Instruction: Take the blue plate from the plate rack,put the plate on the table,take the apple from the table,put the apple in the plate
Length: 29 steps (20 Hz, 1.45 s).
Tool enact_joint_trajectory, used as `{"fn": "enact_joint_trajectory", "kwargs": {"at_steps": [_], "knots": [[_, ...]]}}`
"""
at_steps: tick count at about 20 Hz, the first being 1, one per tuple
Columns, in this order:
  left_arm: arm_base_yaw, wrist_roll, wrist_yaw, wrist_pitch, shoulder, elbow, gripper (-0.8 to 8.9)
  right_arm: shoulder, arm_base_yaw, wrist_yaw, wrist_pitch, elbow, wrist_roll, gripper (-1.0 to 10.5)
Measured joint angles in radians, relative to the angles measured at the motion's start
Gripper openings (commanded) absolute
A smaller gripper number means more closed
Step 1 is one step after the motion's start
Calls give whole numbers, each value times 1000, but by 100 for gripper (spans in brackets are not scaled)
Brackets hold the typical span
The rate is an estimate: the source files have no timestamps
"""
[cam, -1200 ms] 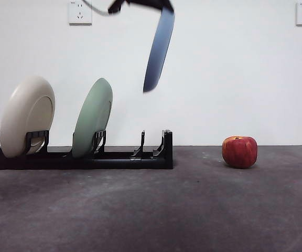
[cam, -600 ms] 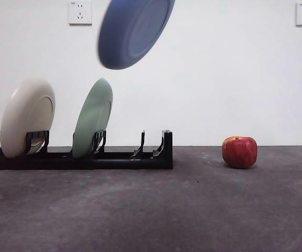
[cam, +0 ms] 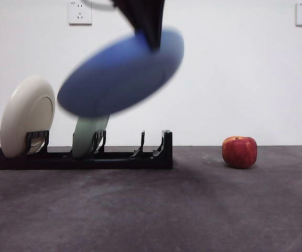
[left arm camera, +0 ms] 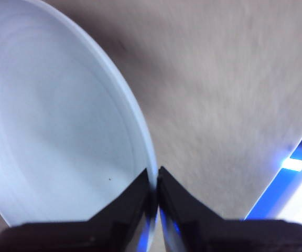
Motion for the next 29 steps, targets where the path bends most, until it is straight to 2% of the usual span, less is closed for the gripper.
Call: {"fn": "enact_joint_trajectory", "kwargs": {"at_steps": [5, 8, 11, 15, 22, 23, 26, 29], "knots": [[-14, -14, -10, 237, 0, -347, -9, 0, 0, 0, 11, 0, -8, 0], [-67, 27, -98, 341, 0, -488, -9, 0, 0, 0, 26, 0, -18, 0], [-108, 55, -108, 383, 0, -526, -9, 0, 0, 0, 56, 0, -20, 0], [-145, 69, -63, 463, -2, -529, -9, 0, 0, 0, 67, 0, -19, 0], [-145, 77, -53, 443, -2, -529, 4, 0, 0, 0, 56, 0, -19, 12], [-145, 76, -53, 435, -2, -529, 39, 0, 0, 0, 56, 0, -19, 36], [-142, 54, -29, 406, -2, -530, 255, 0, 0, 0, 58, 0, -19, 168], [-141, 35, -8, 411, -2, -530, 289, 0, 0, 0, 66, 0, -20, 171]]}}
